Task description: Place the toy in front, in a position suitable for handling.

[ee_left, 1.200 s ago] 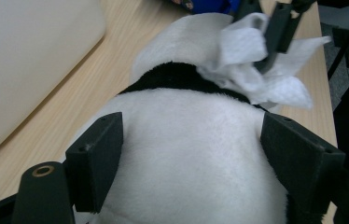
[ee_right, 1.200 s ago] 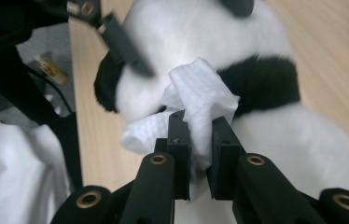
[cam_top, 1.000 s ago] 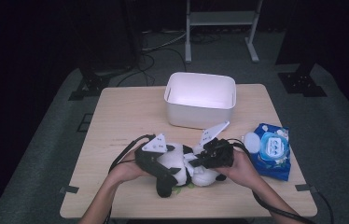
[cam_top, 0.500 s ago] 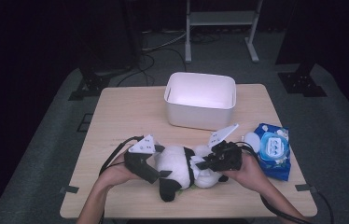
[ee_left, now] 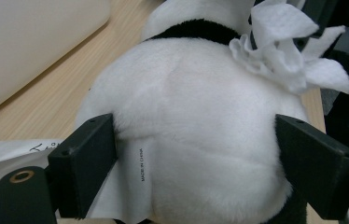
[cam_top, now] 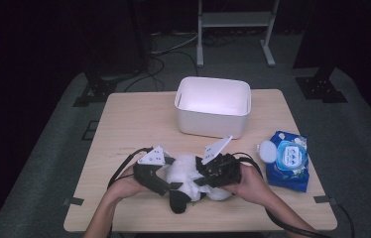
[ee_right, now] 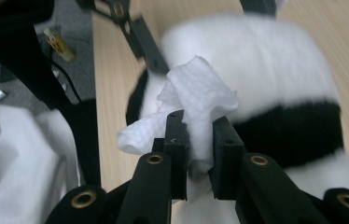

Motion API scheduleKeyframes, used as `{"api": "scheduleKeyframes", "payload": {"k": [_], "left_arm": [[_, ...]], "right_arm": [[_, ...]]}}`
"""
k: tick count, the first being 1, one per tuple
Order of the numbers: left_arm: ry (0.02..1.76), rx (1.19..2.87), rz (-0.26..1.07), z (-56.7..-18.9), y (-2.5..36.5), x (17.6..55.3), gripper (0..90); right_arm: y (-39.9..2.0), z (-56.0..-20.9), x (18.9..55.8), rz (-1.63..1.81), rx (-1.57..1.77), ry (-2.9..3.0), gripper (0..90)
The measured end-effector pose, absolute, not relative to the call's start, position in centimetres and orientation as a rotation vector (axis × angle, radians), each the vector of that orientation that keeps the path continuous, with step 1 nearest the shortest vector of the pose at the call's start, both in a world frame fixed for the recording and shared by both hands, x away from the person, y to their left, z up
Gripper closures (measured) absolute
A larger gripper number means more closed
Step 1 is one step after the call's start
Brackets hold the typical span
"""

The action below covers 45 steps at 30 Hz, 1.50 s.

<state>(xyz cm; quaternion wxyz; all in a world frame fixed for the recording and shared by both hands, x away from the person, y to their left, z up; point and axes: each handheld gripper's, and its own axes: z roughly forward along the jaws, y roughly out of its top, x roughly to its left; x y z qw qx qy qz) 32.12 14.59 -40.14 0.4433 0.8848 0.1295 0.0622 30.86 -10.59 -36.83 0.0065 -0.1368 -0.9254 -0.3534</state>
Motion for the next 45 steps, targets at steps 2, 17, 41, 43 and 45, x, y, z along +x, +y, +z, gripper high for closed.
{"api": "scheduleKeyframes", "payload": {"k": [2,17,41,43,45], "left_arm": [[0.319,2.194,0.152,-40.1,14.6,32.2,13.9],[0.347,2.175,0.172,-40.0,14.0,32.4,13.5],[0.368,2.191,0.174,-40.0,13.6,32.1,13.3],[0.366,2.191,0.172,-40.1,13.7,32.1,13.4],[0.367,2.189,0.168,-40.1,13.7,32.1,13.4]], "right_arm": [[-11.7,-37.0,30.8,-1.076,-0.465,-2.921,78.1],[-12.9,-38.2,30.6,-1.107,-0.5,-2.904,77.6],[-16.5,-36.9,30.5,-1.183,-0.613,-2.895,77.4],[-17.0,-36.8,30.4,-1.181,-0.629,-2.898,77.3],[-17.6,-36.7,30.4,-1.186,-0.654,-2.901,77.3]]}}
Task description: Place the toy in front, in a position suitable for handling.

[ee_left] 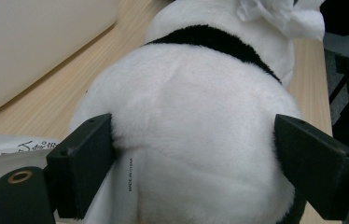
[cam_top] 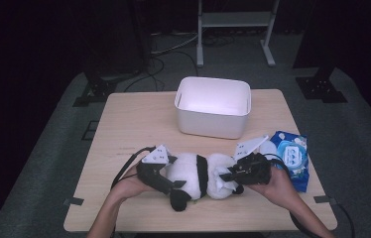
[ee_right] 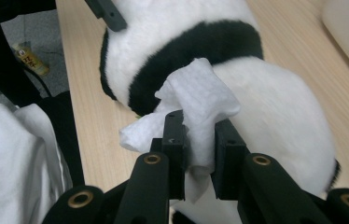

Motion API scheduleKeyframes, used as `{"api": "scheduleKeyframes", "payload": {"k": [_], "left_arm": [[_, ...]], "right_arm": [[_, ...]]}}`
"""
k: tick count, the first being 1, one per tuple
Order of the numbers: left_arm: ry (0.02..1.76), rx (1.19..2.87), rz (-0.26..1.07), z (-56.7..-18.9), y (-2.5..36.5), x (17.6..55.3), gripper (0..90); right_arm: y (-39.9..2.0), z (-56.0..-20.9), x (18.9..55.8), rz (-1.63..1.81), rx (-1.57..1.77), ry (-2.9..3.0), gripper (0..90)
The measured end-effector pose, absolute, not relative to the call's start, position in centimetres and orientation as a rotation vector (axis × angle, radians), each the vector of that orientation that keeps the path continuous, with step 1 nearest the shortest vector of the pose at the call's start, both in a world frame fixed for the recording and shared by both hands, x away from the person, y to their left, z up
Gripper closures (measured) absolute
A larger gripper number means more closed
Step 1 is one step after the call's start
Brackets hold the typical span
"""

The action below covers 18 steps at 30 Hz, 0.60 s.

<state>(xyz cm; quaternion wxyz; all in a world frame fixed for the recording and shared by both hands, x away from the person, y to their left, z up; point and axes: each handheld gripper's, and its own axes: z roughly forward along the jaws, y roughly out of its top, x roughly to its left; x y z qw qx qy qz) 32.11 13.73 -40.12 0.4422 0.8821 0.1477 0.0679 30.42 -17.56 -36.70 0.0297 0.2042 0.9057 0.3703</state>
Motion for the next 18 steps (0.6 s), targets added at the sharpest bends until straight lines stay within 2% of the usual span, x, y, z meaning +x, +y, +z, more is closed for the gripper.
{"api": "scheduleKeyframes", "payload": {"k": [18], "left_arm": [[0.365,2.189,0.152,-40.5,14.3,32.1,13.7]], "right_arm": [[-22.1,-38.4,30.9,1.165,0.812,2.758,76.7]]}}
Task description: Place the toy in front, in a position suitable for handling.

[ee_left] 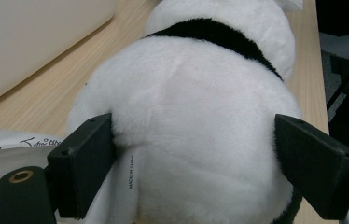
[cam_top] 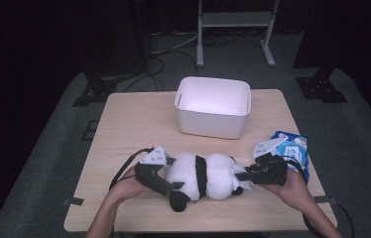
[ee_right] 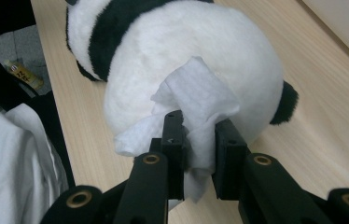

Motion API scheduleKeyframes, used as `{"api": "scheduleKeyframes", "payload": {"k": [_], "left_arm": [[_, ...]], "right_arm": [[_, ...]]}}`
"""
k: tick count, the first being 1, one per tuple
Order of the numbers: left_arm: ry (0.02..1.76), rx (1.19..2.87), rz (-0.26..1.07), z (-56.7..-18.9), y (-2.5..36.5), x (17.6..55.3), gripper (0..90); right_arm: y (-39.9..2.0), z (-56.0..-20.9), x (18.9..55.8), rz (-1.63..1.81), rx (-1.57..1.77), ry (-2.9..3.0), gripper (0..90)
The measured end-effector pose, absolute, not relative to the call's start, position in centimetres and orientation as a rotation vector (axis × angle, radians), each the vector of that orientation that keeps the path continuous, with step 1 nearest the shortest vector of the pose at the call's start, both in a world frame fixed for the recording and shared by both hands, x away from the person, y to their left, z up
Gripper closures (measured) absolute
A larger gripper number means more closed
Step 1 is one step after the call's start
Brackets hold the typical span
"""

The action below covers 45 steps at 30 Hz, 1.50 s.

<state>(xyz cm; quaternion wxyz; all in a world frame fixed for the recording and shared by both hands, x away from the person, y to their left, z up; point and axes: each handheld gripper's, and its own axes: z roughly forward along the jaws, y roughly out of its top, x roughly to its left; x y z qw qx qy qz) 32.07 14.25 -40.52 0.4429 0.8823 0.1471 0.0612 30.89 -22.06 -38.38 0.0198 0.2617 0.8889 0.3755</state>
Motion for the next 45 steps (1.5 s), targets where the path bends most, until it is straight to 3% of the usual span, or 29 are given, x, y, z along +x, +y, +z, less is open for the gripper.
{"api": "scheduleKeyframes", "payload": {"k": [18,32,45], "left_arm": [[0.363,2.191,0.142,-40.6,14.5,32.0,13.7],[0.357,2.199,0.148,-40.5,14.2,31.7,13.6],[0.349,2.204,0.158,-40.5,14.1,31.6,13.6]], "right_arm": [[-23.7,-38.6,33.8,1.152,0.944,2.716,76.7],[-19.9,-36.4,35.1,1.129,0.835,2.746,76.8],[-14.0,-35.6,35.2,1.105,0.665,2.835,76.8]]}}
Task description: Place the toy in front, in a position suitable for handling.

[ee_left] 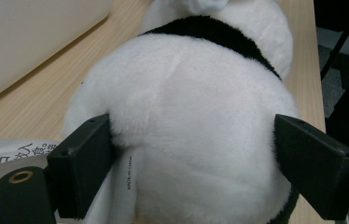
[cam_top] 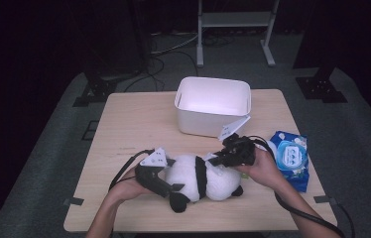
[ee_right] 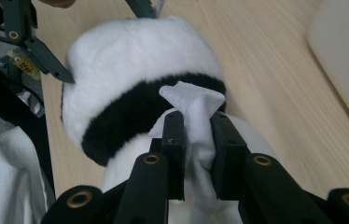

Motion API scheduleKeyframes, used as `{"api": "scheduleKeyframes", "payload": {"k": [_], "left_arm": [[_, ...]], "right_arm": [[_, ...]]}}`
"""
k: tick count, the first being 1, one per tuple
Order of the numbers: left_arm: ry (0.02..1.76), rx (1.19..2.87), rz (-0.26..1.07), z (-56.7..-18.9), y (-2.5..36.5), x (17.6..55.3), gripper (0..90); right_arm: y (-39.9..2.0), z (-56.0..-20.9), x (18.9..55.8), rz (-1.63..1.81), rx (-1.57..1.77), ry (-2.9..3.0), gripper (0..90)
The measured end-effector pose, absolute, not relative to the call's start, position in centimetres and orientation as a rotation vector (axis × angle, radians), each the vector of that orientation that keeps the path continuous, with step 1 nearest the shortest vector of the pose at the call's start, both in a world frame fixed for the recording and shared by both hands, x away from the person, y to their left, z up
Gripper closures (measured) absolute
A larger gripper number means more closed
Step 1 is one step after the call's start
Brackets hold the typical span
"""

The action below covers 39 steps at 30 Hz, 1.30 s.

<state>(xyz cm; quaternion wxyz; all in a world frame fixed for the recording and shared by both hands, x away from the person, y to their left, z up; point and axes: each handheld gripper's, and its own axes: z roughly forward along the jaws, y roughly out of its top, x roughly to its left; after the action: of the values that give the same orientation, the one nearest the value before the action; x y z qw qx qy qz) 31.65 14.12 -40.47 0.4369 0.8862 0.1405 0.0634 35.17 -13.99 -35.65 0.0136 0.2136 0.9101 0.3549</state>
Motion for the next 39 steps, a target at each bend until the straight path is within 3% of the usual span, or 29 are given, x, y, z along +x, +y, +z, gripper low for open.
{"api": "scheduleKeyframes", "payload": {"k": [9,22,39], "left_arm": [[0.351,2.202,0.158,-40.5,14.1,31.6,13.6],[0.346,2.199,0.159,-40.5,14.0,31.5,13.6],[0.316,2.195,0.156,-40.5,13.4,31.2,13.5]], "right_arm": [[-11.6,-35.9,35.3,1.082,0.578,2.871,76.8],[-16.2,-36.3,36.5,1.127,0.758,2.792,76.9],[-18.7,-36.4,33.5,1.119,0.754,2.771,76.8]]}}
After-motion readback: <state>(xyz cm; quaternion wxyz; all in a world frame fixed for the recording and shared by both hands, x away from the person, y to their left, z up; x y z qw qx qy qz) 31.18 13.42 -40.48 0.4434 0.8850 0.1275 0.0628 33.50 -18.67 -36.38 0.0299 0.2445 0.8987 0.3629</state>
